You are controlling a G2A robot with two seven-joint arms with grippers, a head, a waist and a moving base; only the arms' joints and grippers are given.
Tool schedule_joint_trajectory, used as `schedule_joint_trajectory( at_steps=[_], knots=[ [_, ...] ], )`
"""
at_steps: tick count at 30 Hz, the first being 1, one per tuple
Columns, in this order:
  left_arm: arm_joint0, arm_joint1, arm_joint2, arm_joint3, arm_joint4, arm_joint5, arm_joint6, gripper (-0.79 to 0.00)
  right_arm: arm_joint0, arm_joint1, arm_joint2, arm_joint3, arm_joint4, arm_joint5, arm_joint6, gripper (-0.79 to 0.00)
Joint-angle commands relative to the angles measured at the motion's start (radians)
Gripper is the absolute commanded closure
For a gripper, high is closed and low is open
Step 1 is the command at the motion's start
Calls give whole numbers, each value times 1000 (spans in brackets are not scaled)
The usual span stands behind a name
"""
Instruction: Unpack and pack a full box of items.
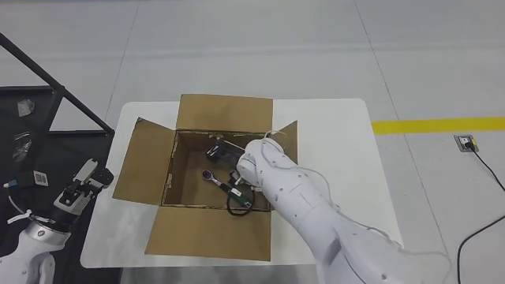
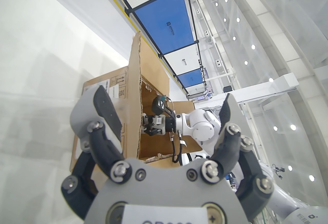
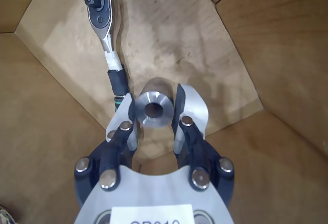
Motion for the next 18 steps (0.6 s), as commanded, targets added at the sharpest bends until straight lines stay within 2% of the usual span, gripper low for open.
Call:
schedule_joint_trajectory(
  at_steps=[1,9,13,18],
  knots=[
    [0,0,0,0,0,0,0,-785,3,-3,2,3,-3,-1,-11,-646],
    [1,3,3,7,77,23,29,-785,26,-6,21,-5,-2,-59,-125,-646],
    [-9,10,21,26,141,19,-44,-785,39,4,32,-13,-7,-119,-231,-610],
    [3,19,41,23,183,-42,-159,-785,43,26,45,-27,-26,-200,-379,-570]
  ],
)
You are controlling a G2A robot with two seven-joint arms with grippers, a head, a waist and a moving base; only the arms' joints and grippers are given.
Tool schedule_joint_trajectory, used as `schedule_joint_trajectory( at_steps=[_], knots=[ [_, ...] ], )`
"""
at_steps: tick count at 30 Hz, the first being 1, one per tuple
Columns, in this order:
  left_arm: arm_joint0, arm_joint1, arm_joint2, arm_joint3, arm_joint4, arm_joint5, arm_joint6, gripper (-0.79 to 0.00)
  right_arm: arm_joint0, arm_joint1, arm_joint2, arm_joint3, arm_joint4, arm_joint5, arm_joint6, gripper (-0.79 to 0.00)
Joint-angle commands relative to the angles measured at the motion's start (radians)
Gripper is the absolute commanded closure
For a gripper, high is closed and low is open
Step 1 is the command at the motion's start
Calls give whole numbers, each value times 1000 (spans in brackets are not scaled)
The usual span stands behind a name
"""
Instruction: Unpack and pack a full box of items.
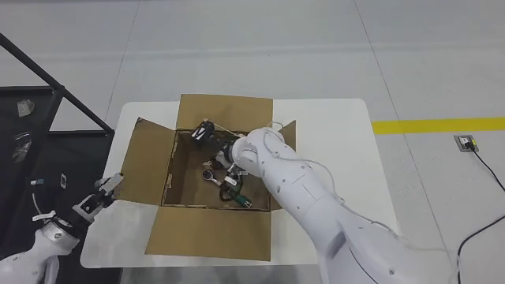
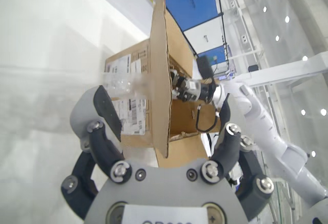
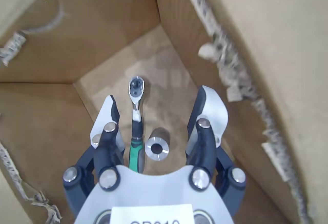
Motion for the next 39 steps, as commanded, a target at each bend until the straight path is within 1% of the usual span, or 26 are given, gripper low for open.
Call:
schedule_joint_trajectory(
  at_steps=[1,2,4,5,9,14,20,23,25,31,32,34,35,37,39],
  knots=[
    [5,2,5,-3,4,-22,-28,-785,-3,11,4,-9,-11,-38,-71,-566],
    [8,3,9,-6,1,-29,-35,-785,-4,18,7,-14,-17,-61,-108,-585],
    [14,3,14,-16,-13,-41,-47,-785,-9,33,10,-28,-36,-101,-180,-662],
    [17,4,15,-22,-24,-43,-53,-785,-13,41,12,-37,-46,-118,-213,-785],
    [31,6,16,-51,-57,-44,-70,-785,-30,75,21,-88,-88,-161,-317,-785],
    [53,6,26,-95,-91,-47,-81,-785,-30,75,21,-88,-88,-161,-317,-785],
    [64,6,51,-129,-83,-45,-60,-785,-35,76,23,-95,-88,-152,-325,-785],
    [65,5,60,-133,-65,-49,-37,-785,-44,91,36,-116,-99,-167,-387,-785],
    [65,5,65,-133,-61,-48,-27,-785,-48,108,46,-131,-118,-199,-448,-785],
    [61,6,78,-135,-52,-44,-8,-785,-91,183,80,-216,-218,-273,-686,-785],
    [59,6,84,-138,-47,-42,-5,-785,-111,207,90,-259,-257,-279,-742,-785],
    [56,6,95,-145,-42,-41,-5,-785,-152,249,113,-344,-317,-271,-806,-785],
    [54,6,100,-148,-37,-40,-4,-785,-178,272,129,-398,-347,-263,-828,-785],
    [50,6,112,-155,-28,-37,-6,-785,-243,323,175,-534,-402,-241,-834,-785],
    [45,6,122,-158,-19,-36,-2,-785,-333,377,244,-708,-449,-207,-784,-785]
  ],
)
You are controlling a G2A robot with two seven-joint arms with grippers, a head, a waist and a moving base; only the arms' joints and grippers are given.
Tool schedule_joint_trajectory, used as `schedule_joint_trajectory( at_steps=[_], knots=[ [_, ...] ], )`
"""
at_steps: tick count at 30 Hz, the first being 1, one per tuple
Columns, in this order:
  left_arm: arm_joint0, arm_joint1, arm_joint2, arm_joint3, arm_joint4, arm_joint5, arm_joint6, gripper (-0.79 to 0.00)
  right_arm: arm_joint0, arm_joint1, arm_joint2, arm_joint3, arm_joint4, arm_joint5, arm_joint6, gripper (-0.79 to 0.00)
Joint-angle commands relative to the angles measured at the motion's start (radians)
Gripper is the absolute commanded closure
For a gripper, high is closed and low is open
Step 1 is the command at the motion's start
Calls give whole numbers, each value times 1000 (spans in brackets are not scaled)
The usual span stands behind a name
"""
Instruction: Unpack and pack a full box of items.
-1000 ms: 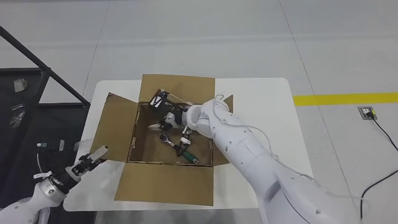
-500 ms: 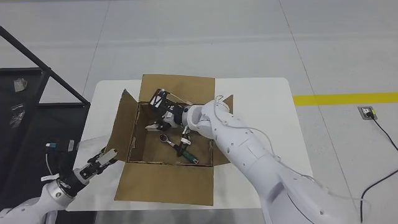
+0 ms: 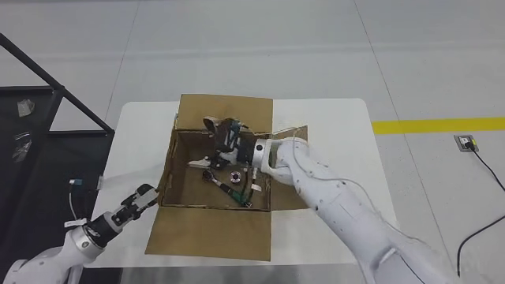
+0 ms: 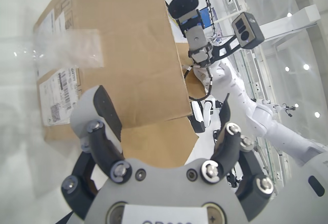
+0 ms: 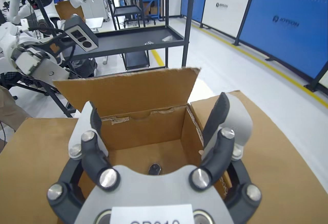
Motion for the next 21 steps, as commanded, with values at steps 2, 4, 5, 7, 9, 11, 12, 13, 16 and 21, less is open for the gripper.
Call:
schedule_joint_trajectory(
  at_steps=[2,4,5,7,9,11,12,13,16,21],
  knots=[
    [-9,0,15,-5,14,3,8,-785,-175,84,130,-337,-58,53,127,-785],
    [-14,0,24,-8,21,5,9,-785,-317,130,231,-574,-83,80,241,-785],
    [-16,0,28,-9,23,5,9,-785,-388,149,278,-684,-89,87,298,-785],
    [-19,1,34,-11,25,6,9,-785,-512,177,362,-867,-88,100,394,-785],
    [-21,1,38,-12,24,5,11,-785,-603,193,427,-996,-79,134,466,-785],
    [-23,2,43,-16,24,5,9,-785,-674,200,477,-1082,-61,203,512,-785],
    [-22,2,47,-19,21,5,7,-785,-704,202,499,-1111,-42,242,531,-785],
    [-21,2,50,-24,16,4,2,-785,-730,204,519,-1129,-11,275,556,-785],
    [-17,2,62,-37,5,3,-9,-785,-737,204,526,-1132,0,289,569,-785],
    [-28,2,89,-56,-22,36,-13,-785,-737,204,526,-1132,0,289,569,-785]
  ],
)
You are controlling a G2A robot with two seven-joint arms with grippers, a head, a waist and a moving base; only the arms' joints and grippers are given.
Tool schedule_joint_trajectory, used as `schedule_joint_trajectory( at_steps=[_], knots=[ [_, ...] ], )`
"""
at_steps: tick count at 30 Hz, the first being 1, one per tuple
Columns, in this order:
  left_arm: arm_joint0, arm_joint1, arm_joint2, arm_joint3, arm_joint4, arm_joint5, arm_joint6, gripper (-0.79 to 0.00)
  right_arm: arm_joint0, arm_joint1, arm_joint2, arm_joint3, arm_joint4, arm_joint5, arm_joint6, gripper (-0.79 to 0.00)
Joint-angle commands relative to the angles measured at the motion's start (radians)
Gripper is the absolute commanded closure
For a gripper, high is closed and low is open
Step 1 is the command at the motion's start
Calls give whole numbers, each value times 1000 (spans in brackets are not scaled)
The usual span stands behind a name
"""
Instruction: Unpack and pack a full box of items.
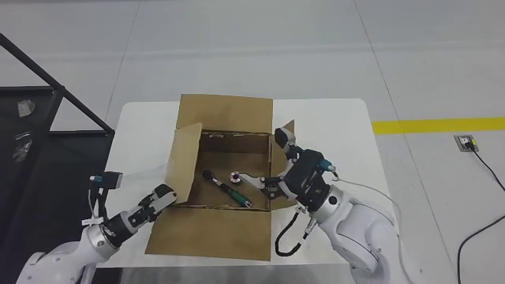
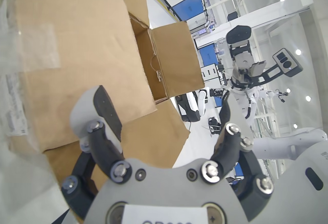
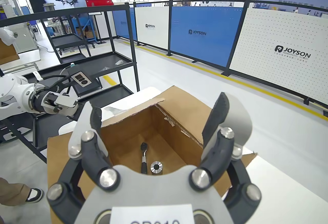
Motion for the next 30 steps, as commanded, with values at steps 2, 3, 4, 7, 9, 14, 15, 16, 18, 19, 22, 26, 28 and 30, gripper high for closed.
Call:
schedule_joint_trajectory(
  at_steps=[2,3,4,7,9,14,15,16,18,19,22,26,28,30],
  knots=[
    [-19,-1,24,-6,2,31,10,-785,-10,0,5,-3,9,9,-17,-785],
    [-27,-2,36,-3,2,43,15,-785,-19,1,14,-6,20,7,-35,-785],
    [-36,-3,47,-1,3,59,21,-785,-32,3,28,-12,45,-2,-63,-785],
    [-68,-5,82,13,27,85,37,-785,-89,12,102,-15,165,-71,-134,-785],
    [-88,-7,107,27,42,102,43,-785,-125,20,161,-3,280,-132,-134,-785],
    [-129,-10,153,59,76,124,54,-785,-148,41,285,81,611,-180,62,-785],
    [-135,-10,160,64,80,126,57,-785,-136,45,298,110,675,-170,118,-785],
    [-139,-11,166,68,82,128,59,-785,-118,49,304,144,744,-156,178,-785],
    [-145,-11,173,73,82,129,61,-785,-64,55,305,221,866,-135,295,-785],
    [-148,-12,175,76,82,130,61,-785,-34,56,302,263,917,-118,344,-785],
    [-152,-12,179,79,82,131,61,-785,60,60,267,378,1043,-102,488,-785],
    [-152,-11,180,85,79,132,68,-785,181,60,190,493,1152,-139,674,-785],
    [-152,-11,179,86,78,133,71,-785,231,56,145,533,1199,-179,727,-785],
    [-152,-11,179,88,77,133,73,-785,278,50,97,565,1236,-213,762,-785]
  ],
)
